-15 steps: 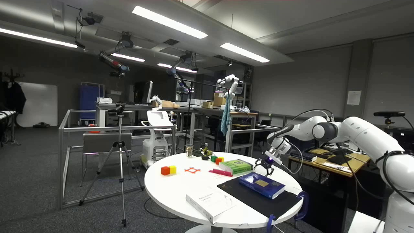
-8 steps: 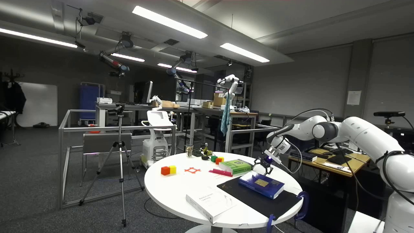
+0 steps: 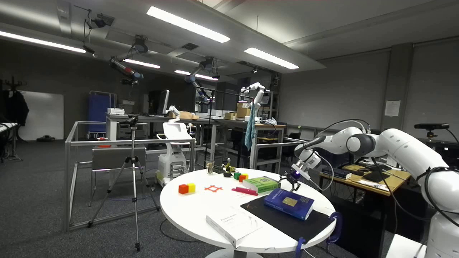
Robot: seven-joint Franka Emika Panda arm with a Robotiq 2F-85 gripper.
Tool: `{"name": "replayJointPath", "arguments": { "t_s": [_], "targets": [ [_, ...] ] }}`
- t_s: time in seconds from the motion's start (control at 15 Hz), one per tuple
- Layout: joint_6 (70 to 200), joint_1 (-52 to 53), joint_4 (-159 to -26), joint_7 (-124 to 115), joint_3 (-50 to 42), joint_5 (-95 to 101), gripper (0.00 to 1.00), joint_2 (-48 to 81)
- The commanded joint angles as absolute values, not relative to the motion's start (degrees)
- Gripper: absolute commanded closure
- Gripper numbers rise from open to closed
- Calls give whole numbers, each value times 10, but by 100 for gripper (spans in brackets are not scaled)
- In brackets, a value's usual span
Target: Open the blue book
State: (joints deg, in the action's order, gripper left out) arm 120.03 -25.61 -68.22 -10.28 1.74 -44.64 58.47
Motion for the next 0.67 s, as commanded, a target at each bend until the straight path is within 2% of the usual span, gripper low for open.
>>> {"name": "replayJointPath", "arguments": {
  "t_s": [0.0,0.6],
  "targets": [
    [1187,-261,-708,-77,33,-455,0,550],
    [1187,-255,-736,-40,51,-449,0,511]
  ]
}}
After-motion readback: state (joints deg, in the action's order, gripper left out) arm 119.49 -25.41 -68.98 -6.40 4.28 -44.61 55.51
